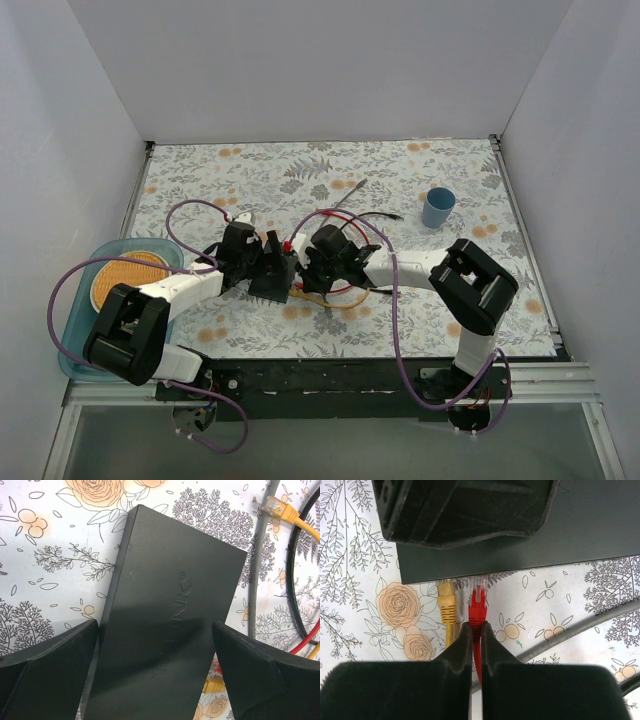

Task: Insert the plug into the switch port

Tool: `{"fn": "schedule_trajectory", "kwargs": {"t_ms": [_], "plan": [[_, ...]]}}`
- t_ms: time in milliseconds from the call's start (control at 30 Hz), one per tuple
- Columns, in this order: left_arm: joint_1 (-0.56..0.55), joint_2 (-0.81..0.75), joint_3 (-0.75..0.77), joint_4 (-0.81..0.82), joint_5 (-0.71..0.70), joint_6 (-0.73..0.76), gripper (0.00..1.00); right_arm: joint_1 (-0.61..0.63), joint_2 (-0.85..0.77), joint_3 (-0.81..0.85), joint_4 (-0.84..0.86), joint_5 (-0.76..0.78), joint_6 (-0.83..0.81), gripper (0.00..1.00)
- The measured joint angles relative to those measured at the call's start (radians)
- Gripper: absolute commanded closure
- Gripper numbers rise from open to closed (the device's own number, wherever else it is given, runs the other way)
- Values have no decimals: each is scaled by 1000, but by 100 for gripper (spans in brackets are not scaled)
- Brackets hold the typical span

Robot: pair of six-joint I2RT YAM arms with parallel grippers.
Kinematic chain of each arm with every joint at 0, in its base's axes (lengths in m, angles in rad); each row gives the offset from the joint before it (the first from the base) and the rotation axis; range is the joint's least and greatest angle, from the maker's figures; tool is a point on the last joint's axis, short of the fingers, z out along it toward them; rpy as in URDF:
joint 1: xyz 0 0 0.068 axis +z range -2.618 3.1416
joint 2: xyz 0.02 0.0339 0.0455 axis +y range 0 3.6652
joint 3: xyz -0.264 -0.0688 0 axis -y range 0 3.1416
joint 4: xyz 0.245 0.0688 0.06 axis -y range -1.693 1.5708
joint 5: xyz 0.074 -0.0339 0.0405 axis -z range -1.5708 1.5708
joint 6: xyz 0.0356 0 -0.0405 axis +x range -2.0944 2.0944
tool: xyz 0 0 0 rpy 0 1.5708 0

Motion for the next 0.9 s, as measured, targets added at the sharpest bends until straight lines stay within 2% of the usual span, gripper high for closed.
{"fn": "schedule_trajectory", "kwargs": {"t_ms": [900], "plan": [[5,0,-1,4,27,8,2,1,36,58,-65,19,1,99]]}}
